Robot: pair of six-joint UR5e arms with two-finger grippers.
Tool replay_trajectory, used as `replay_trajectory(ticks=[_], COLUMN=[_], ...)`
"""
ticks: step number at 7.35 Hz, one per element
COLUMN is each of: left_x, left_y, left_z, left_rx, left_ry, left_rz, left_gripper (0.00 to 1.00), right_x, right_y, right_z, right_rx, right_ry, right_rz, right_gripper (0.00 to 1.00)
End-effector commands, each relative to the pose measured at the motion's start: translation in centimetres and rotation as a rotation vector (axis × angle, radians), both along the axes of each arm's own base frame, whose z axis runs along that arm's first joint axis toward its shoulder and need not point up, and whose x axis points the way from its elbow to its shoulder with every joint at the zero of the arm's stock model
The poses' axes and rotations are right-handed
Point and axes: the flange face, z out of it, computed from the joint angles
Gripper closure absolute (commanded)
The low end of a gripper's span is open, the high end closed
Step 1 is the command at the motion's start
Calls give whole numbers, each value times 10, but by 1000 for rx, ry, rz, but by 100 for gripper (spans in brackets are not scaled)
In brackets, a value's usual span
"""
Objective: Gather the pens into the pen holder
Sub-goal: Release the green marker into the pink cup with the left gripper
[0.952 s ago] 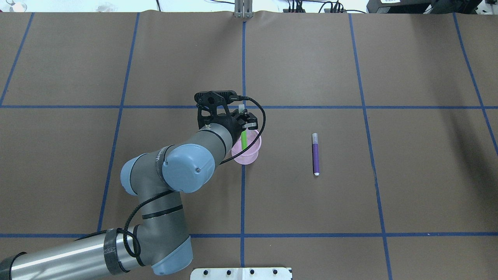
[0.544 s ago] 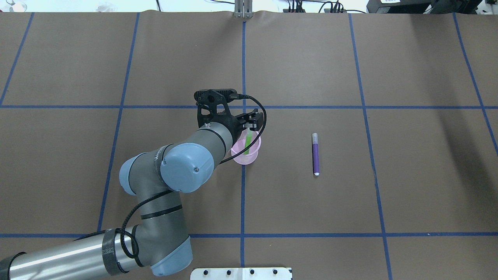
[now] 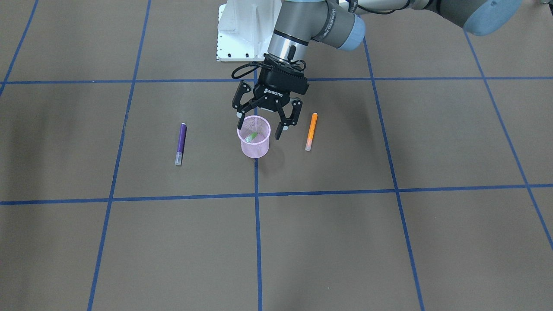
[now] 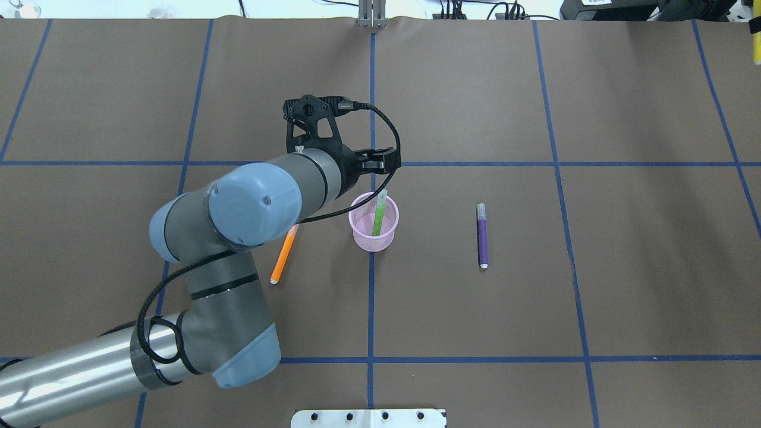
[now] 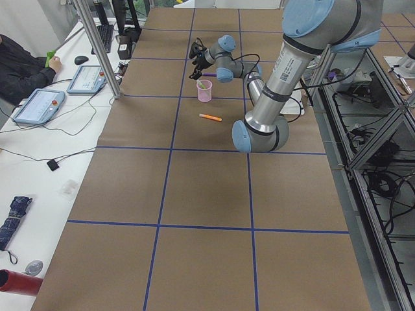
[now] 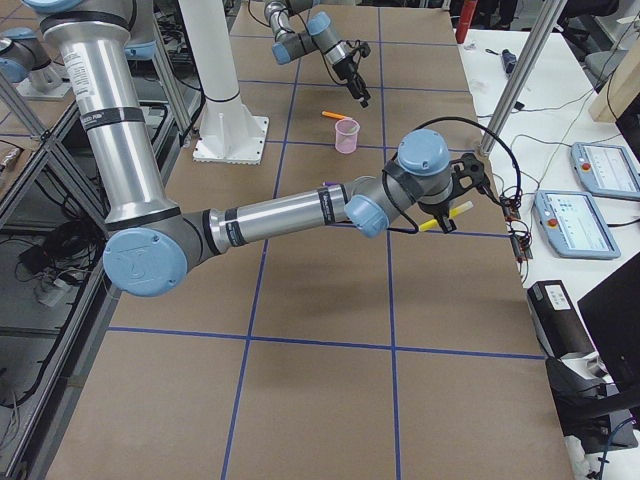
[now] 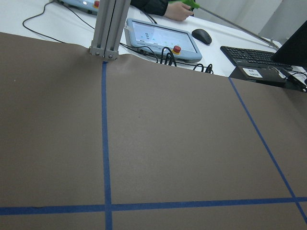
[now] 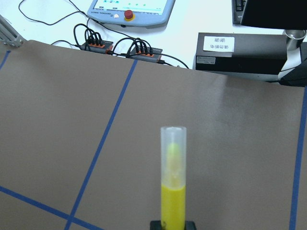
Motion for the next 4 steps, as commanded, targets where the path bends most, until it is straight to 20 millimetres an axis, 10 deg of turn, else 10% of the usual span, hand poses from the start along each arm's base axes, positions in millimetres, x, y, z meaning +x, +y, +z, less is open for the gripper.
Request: replay_trajectory(ticks=[1,4], left_x=[-36,-31], left_y=[-30,-24], left_z=[12,38], left_rx=[-111,-88], left_ry=[-94,-295], left_rz=[142,318], left_gripper=[7,6], right_x=[-30,-114], right_y=[6,20], right_z=[-67,-107], right_rx=[46,169], right_ry=[-52,-158], right_rz=[-11,41], right_gripper=[100,100])
